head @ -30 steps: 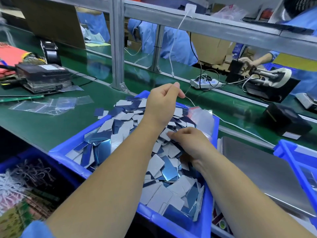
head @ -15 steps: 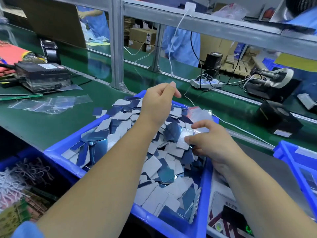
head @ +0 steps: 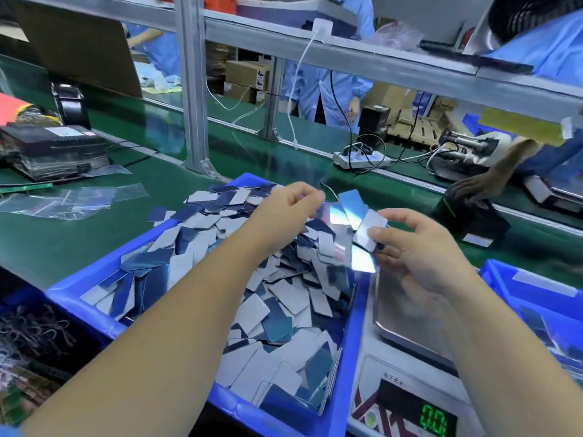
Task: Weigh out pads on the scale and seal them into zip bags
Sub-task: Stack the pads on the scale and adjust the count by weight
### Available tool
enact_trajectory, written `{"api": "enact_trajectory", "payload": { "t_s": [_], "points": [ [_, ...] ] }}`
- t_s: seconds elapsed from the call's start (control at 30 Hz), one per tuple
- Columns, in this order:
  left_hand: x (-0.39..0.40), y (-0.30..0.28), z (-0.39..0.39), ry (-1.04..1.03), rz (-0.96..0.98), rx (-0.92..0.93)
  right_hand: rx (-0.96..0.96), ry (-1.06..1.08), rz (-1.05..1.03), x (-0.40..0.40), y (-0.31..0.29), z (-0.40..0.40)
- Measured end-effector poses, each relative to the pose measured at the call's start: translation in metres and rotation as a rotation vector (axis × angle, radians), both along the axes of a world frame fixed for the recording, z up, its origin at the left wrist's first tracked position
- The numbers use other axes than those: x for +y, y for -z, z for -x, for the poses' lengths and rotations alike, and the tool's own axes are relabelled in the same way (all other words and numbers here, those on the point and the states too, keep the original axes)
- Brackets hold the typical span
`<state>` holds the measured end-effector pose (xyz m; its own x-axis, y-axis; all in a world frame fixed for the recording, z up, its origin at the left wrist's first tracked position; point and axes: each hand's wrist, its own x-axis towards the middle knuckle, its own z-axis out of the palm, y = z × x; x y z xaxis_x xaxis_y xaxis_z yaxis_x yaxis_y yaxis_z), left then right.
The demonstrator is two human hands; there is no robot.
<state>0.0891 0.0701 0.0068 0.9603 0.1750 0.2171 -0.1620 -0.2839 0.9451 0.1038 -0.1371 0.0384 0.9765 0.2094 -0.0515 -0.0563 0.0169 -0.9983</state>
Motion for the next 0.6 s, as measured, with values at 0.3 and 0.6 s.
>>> {"api": "enact_trajectory", "payload": {
  "t_s": [0.3,0.6],
  "points": [
    [-0.007,0.007,0.003,0.098,-0.191,0.052,0.014,-0.031,0.211,-0.098,-0.02,-0.017],
    [-0.007,0.011,0.002,-0.034,-0.291,0.05,-0.229,-0.141,0.919,-0.132,0.004,-0.017]
  ]
}}
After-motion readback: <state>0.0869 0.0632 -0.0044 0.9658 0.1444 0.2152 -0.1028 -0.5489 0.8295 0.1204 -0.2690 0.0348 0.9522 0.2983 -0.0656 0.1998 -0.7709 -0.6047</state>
